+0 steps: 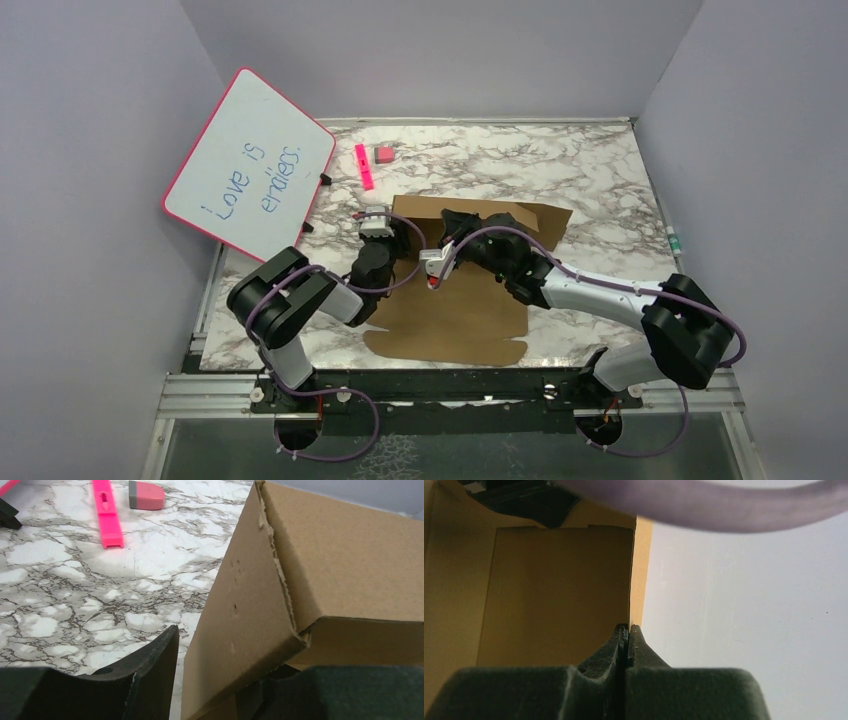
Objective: Fold the paper box
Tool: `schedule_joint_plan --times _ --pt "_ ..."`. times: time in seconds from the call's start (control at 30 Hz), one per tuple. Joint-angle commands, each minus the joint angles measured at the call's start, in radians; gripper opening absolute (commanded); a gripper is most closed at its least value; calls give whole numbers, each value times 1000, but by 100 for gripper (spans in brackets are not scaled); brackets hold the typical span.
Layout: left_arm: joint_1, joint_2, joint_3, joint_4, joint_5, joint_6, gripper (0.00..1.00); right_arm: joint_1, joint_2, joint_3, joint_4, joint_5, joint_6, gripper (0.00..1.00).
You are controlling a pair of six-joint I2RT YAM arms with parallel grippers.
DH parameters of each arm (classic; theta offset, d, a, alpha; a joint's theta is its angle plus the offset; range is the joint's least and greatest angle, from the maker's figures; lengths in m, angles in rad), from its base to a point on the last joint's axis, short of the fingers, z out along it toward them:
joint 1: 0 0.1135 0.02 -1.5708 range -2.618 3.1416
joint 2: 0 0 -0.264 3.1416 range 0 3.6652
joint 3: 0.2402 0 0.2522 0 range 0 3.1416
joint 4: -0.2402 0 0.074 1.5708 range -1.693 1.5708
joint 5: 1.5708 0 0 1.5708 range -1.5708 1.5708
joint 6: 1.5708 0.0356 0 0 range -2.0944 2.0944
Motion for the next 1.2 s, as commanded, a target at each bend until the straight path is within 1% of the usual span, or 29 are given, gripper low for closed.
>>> schedule_joint_plan --times 0.0,0.17,0.3,0.67,0.8,0.93,1.1,1.17 --pt "-4 47 20 95 -145 -1 43 15 22 -10 -84 -64 70 2" --pt "-27 85 40 153 -250 10 42 18 24 -13 -103 -62 95 2" --pt "-38 116 66 160 -308 -7 41 18 20 -15 -107 -57 107 2" --pt "-64 151 109 132 -465 -38 30 18 6 -27 -97 -42 126 2" --pt "-65 141 117 69 -505 -81 26 18 1 -40 -77 -47 129 2" --pt "-64 135 135 2 -538 -89 23 17 -3 -43 -74 -43 136 2" --pt "-65 107 149 -102 -602 -123 22 18 -23 -66 -28 -67 152 2" --pt "-65 95 148 -133 -645 -137 19 18 -20 -62 -32 -61 154 2"
